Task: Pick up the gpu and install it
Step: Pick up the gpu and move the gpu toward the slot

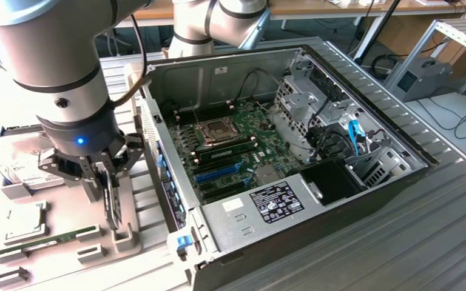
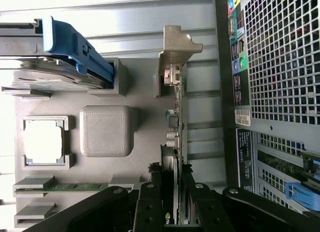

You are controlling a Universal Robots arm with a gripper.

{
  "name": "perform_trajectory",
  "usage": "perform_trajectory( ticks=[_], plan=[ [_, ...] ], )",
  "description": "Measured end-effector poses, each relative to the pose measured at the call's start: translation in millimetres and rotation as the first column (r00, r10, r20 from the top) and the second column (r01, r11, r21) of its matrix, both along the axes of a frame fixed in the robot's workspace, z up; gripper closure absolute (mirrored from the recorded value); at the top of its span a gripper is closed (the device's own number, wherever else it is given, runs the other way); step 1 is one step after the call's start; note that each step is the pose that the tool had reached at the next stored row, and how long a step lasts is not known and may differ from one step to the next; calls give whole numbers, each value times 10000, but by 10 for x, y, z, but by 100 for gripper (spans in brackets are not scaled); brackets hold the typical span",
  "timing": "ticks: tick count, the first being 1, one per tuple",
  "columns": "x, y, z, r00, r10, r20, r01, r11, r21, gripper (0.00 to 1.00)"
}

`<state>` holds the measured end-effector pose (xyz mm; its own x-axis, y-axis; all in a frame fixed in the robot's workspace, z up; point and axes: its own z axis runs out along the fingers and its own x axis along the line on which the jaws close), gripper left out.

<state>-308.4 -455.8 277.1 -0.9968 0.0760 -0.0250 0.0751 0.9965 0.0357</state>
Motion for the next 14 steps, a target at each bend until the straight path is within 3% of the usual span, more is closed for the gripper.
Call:
perform_trajectory(
  ticks=[14],
  plan=[
    [0,0,61,10000,0,2,0,10000,3,74]
  ],
)
